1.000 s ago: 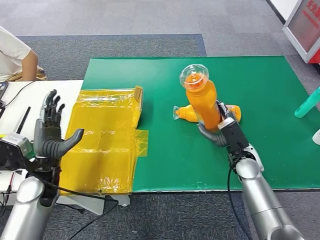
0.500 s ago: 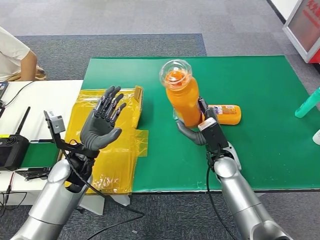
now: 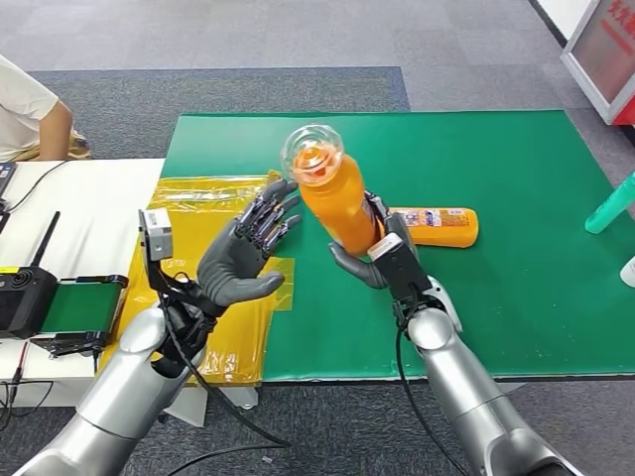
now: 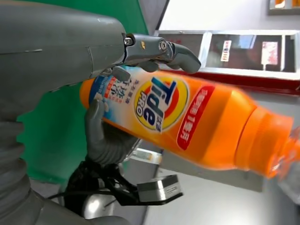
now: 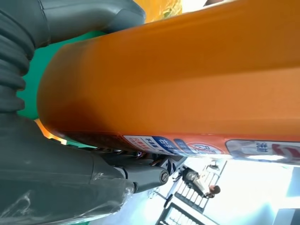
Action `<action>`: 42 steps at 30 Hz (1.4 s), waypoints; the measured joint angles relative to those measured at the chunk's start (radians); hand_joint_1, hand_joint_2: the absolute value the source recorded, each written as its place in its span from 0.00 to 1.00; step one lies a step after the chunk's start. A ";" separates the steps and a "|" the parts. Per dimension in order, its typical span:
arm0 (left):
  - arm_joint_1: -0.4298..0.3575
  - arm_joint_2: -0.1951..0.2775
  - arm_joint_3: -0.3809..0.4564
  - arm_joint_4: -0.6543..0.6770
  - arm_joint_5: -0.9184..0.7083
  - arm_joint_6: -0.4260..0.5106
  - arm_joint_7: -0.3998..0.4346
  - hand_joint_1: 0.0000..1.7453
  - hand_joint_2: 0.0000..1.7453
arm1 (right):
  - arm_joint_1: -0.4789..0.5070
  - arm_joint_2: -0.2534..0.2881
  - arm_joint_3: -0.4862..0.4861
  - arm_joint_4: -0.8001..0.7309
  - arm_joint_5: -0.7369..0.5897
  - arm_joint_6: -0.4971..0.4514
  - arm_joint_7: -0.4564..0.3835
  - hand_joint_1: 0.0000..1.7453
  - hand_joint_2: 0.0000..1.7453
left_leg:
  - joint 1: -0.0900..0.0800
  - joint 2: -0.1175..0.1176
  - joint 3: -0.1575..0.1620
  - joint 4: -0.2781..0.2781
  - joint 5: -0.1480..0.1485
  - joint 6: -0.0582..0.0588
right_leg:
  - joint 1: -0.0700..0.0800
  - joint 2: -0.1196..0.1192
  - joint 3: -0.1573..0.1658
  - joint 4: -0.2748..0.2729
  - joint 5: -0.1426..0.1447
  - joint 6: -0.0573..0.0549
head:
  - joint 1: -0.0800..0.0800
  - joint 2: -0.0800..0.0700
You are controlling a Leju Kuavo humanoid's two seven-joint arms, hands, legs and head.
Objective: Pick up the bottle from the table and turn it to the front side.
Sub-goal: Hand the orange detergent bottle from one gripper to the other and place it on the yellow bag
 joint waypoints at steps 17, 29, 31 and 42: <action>-0.082 -0.041 -0.080 0.044 -0.417 0.332 -0.085 0.00 1.00 | -0.012 0.026 0.101 0.023 0.034 -0.012 0.012 1.00 1.00 | 0.000 0.000 0.000 0.000 0.000 0.000 | 0.000 0.000 0.000 0.000 0.000 0.000 | 0.000 0.000; -0.082 -0.078 -0.087 0.059 -0.453 0.398 -0.095 0.00 1.00 | -0.017 0.035 0.134 0.023 0.060 -0.021 0.023 1.00 1.00 | 0.000 0.000 -0.001 0.000 0.000 0.000 | 0.000 0.000 0.000 0.000 0.000 0.000 | 0.000 0.000; -0.082 -0.082 -0.087 0.062 -0.448 0.399 -0.094 0.00 1.00 | -0.017 0.036 0.137 0.023 0.061 -0.023 0.026 1.00 1.00 | 0.000 0.000 -0.001 0.000 0.000 0.000 | 0.000 0.000 -0.001 0.000 0.000 0.000 | 0.000 0.000; -0.082 -0.095 -0.087 0.078 -0.400 0.385 -0.094 1.00 1.00 | -0.022 0.039 0.141 0.030 0.061 -0.036 0.027 1.00 1.00 | 0.000 0.000 -0.001 0.000 0.000 0.000 | 0.000 0.000 -0.001 0.000 0.000 0.000 | 0.000 0.000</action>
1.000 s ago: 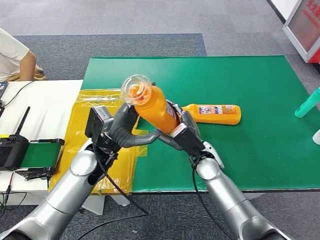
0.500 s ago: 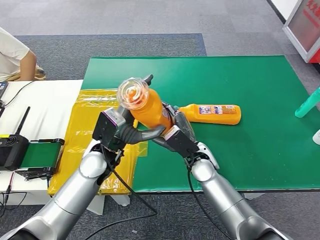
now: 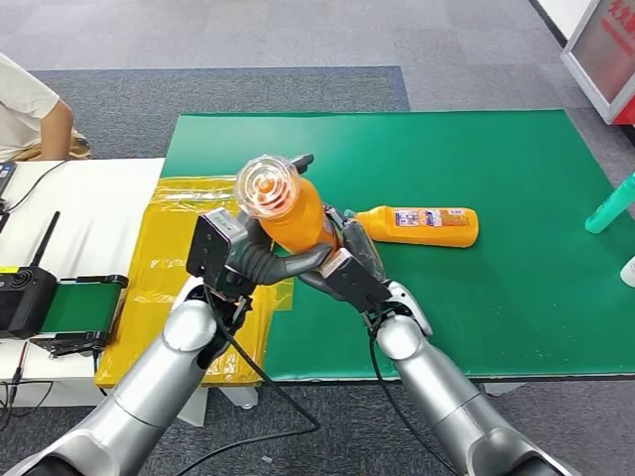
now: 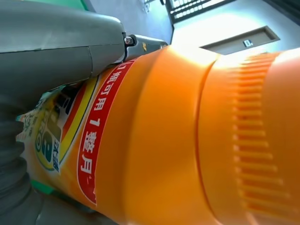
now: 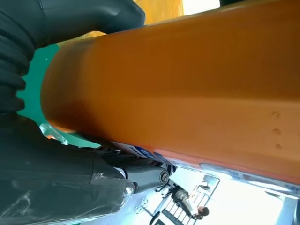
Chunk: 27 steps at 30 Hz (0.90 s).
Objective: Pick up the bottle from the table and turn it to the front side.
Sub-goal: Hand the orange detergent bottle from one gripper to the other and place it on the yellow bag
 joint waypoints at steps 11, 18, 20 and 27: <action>-0.006 -0.006 0.006 0.022 0.062 -0.021 0.000 1.00 1.00 | -0.001 0.001 0.008 0.013 -0.012 -0.016 -0.007 1.00 1.00 | 0.000 0.000 0.000 0.000 0.000 0.000 | 0.000 0.000 0.000 0.000 0.000 0.000 | 0.000 0.000; -0.006 -0.006 0.006 0.027 0.066 0.003 -0.001 1.00 1.00 | -0.004 0.002 0.008 0.033 -0.075 -0.001 -0.006 0.49 1.00 | 0.000 0.000 0.000 0.000 0.000 0.000 | 0.000 0.000 0.000 0.000 0.000 0.000 | 0.000 0.000; -0.005 -0.005 0.005 0.028 0.059 0.025 -0.001 1.00 1.00 | -0.007 0.004 0.002 0.046 -0.107 0.012 0.000 0.00 1.00 | 0.000 0.000 -0.001 0.000 0.000 0.000 | 0.000 0.000 -0.001 0.000 0.000 0.000 | 0.000 0.000; 0.017 0.005 0.020 0.035 -0.001 0.139 -0.056 1.00 1.00 | -0.010 0.017 -0.036 0.071 -0.165 0.014 0.042 0.00 1.00 | 0.000 0.000 -0.001 0.000 0.000 0.000 | 0.000 0.000 -0.001 0.000 0.000 0.000 | 0.000 0.000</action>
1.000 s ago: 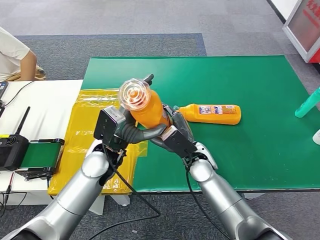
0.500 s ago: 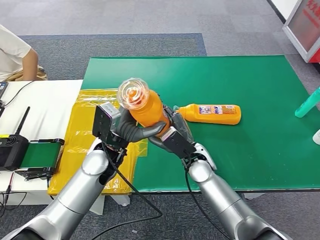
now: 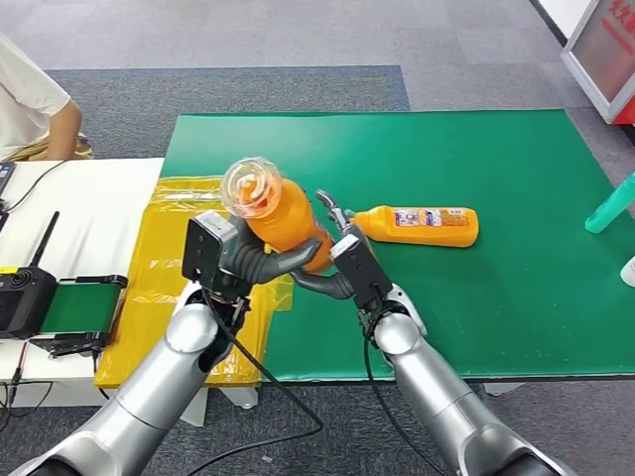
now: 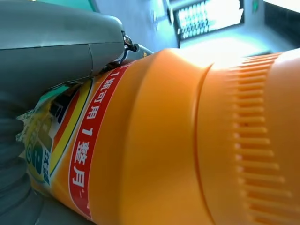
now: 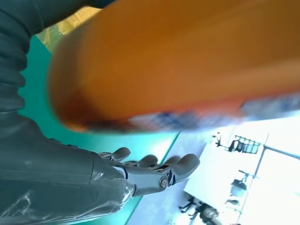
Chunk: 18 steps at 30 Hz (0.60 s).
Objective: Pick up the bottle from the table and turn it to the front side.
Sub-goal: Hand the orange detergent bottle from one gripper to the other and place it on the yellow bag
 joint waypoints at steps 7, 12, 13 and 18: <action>0.033 0.050 0.100 -0.009 -0.453 0.416 -0.019 1.00 1.00 | 0.026 -0.033 -0.140 -0.001 -0.036 -0.081 -0.023 0.00 1.00 | 0.000 0.000 0.000 0.000 0.000 0.000 | 0.000 0.000 0.000 0.000 0.000 0.000 | 0.000 0.000; 0.052 0.069 0.189 -0.010 -0.828 0.530 0.028 1.00 1.00 | 0.056 -0.041 -0.227 -0.034 -0.001 -0.098 -0.016 0.00 1.00 | 0.000 0.000 0.000 0.000 0.000 0.000 | 0.000 0.000 0.000 0.000 0.000 0.000 | 0.000 0.000; 0.059 0.067 0.217 -0.011 -0.939 0.534 0.042 1.00 1.00 | 0.063 -0.043 -0.238 -0.045 0.009 -0.102 -0.014 0.00 1.00 | 0.000 0.000 0.000 0.000 0.000 0.000 | 0.000 0.000 -0.001 0.000 0.000 0.000 | 0.000 0.000; 0.055 0.077 0.309 0.049 -1.343 0.495 0.240 1.00 1.00 | 0.107 -0.058 -0.292 -0.136 0.058 -0.103 0.012 0.00 1.00 | 0.000 0.000 0.000 0.000 0.000 -0.001 | 0.000 0.000 -0.001 0.000 0.000 -0.001 | 0.000 0.000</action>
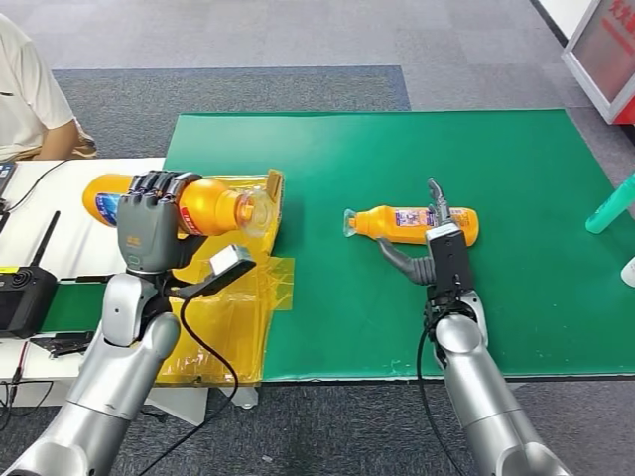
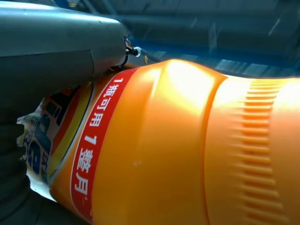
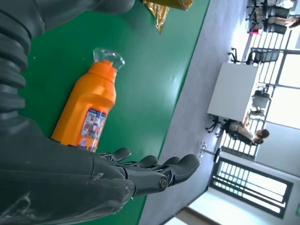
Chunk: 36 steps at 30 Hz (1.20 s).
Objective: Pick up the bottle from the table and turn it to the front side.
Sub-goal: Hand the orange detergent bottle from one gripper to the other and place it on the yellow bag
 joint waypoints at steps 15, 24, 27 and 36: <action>-0.196 0.003 -0.094 0.426 -0.010 -0.231 0.068 1.00 1.00 | 0.035 -0.009 -0.032 -0.160 0.054 0.098 0.029 0.00 1.00 | 0.000 0.000 -0.002 0.000 0.003 0.000 | 0.000 0.000 -0.001 0.000 0.003 0.001 | 0.000 0.000; -0.260 -0.054 -0.163 0.576 0.049 -0.356 0.000 1.00 1.00 | 0.036 -0.008 -0.008 -0.246 0.073 0.139 0.031 0.00 1.00 | 0.000 0.000 -0.002 0.000 0.003 0.000 | 0.000 0.000 -0.002 0.000 0.003 0.001 | 0.000 0.000; -0.264 -0.065 -0.175 0.590 0.052 -0.362 -0.001 1.00 1.00 | 0.036 -0.008 -0.004 -0.258 0.073 0.141 0.031 0.00 1.00 | 0.000 0.000 -0.002 0.000 0.003 0.000 | 0.000 0.000 -0.002 0.000 0.003 0.001 | 0.000 0.000; -0.269 -0.072 -0.191 0.613 0.054 -0.365 -0.001 1.00 1.00 | 0.037 -0.008 0.000 -0.269 0.074 0.141 0.031 0.00 1.00 | 0.000 0.000 -0.002 0.000 0.003 0.000 | 0.000 0.000 -0.002 0.000 0.003 0.001 | 0.000 0.000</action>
